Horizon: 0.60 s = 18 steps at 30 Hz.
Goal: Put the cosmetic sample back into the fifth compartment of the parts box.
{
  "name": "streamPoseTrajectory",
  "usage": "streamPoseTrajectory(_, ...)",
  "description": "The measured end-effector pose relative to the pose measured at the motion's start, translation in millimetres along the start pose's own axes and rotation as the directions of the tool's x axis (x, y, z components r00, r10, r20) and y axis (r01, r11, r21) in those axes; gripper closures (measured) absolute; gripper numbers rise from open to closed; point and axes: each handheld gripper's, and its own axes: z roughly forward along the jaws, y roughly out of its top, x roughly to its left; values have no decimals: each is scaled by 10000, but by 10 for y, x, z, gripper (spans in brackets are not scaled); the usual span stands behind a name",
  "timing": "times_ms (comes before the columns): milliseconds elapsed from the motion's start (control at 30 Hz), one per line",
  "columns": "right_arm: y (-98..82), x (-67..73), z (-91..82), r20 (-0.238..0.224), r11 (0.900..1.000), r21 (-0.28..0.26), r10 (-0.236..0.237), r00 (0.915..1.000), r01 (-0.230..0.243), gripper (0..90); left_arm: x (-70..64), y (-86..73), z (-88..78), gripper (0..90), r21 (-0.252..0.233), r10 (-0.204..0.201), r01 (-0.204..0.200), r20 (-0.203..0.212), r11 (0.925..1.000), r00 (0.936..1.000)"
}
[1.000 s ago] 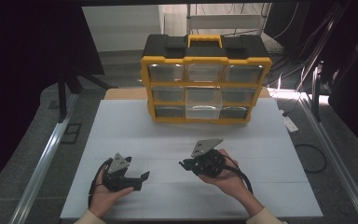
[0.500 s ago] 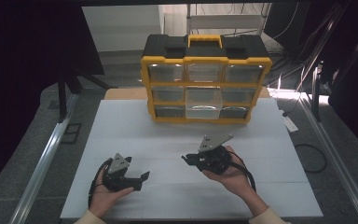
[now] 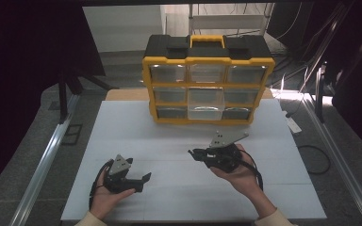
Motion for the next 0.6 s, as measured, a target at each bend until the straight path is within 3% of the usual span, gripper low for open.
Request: streamPoseTrajectory(600, 43, -81, -210, 703, 9947, -981, 387, 9968, -317, 808, 1, 3, -5, 103, -30, -3, 3, 20, 10000, 10000)
